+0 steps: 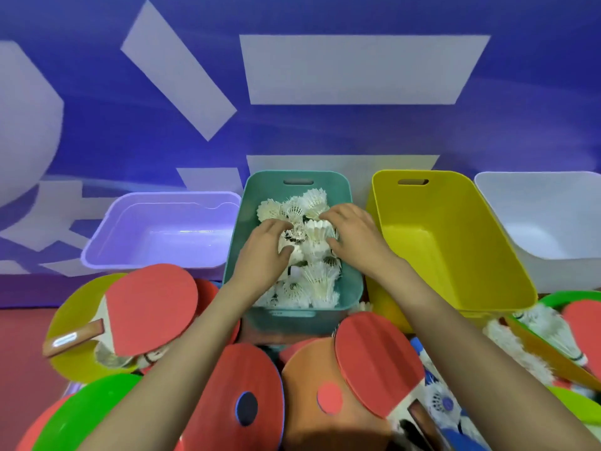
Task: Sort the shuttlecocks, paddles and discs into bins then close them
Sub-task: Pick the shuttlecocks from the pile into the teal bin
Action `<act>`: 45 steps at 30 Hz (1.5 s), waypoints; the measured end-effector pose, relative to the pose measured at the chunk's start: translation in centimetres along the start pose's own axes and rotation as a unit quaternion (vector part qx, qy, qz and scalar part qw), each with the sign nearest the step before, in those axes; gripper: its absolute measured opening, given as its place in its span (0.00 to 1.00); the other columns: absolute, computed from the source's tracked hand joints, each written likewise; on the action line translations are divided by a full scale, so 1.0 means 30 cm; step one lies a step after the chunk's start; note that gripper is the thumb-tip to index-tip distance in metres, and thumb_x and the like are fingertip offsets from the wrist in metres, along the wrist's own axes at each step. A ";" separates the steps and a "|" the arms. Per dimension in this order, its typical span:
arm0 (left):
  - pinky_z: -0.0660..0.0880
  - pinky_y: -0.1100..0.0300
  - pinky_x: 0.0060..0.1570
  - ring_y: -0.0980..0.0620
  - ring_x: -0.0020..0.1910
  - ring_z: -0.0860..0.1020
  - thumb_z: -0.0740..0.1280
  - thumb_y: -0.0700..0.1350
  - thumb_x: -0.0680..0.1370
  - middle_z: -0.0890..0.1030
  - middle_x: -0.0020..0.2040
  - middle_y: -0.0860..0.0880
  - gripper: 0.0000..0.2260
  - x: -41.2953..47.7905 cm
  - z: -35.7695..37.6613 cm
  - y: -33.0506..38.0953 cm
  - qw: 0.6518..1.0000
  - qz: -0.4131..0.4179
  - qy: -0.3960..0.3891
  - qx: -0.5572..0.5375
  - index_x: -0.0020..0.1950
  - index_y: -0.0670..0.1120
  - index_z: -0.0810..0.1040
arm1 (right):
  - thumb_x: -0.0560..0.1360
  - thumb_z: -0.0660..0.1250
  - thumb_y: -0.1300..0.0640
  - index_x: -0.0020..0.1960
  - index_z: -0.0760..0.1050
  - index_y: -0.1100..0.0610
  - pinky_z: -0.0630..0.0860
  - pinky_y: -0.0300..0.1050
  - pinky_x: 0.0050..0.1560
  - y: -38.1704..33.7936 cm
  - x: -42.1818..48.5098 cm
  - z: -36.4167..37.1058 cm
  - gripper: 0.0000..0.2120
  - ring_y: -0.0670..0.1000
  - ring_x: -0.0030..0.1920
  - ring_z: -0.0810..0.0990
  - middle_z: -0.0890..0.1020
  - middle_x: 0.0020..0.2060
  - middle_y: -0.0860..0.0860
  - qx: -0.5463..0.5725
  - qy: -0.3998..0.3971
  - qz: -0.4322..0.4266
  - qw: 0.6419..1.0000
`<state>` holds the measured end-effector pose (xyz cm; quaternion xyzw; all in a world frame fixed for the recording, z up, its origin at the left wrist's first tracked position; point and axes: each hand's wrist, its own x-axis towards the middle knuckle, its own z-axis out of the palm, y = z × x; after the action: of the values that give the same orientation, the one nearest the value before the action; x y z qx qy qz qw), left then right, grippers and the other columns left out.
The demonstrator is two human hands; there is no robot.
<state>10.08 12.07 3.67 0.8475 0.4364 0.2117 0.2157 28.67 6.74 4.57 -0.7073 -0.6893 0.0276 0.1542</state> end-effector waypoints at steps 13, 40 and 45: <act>0.71 0.60 0.56 0.52 0.55 0.75 0.63 0.47 0.76 0.76 0.53 0.51 0.10 -0.391 0.180 0.246 0.979 0.169 -0.024 -0.107 0.55 0.46 0.77 | 0.75 0.63 0.60 0.61 0.75 0.58 0.66 0.41 0.60 0.050 -0.612 -0.052 0.15 0.50 0.58 0.72 0.78 0.55 0.53 0.119 0.139 0.047 0.982; 0.68 0.52 0.55 0.43 0.56 0.70 0.68 0.36 0.71 0.72 0.56 0.43 0.10 -0.461 0.697 0.548 0.972 0.129 -0.192 0.040 0.50 0.45 0.81 | 0.79 0.59 0.65 0.72 0.64 0.52 0.71 0.53 0.56 0.435 -0.891 0.042 0.23 0.58 0.63 0.71 0.59 0.73 0.53 0.106 -0.207 0.160 0.959; 0.64 0.61 0.59 0.44 0.59 0.70 0.71 0.35 0.70 0.73 0.60 0.42 0.07 -0.481 0.682 0.546 0.983 0.120 -0.136 -0.003 0.44 0.45 0.83 | 0.78 0.61 0.63 0.59 0.73 0.57 0.73 0.53 0.48 0.470 -0.841 0.042 0.11 0.58 0.51 0.75 0.69 0.62 0.55 0.071 -0.200 0.136 0.968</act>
<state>24.27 -12.24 -6.50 0.9140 0.2971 0.1208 0.2486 40.76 -17.88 -4.60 -0.7619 -0.5995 0.2382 0.0576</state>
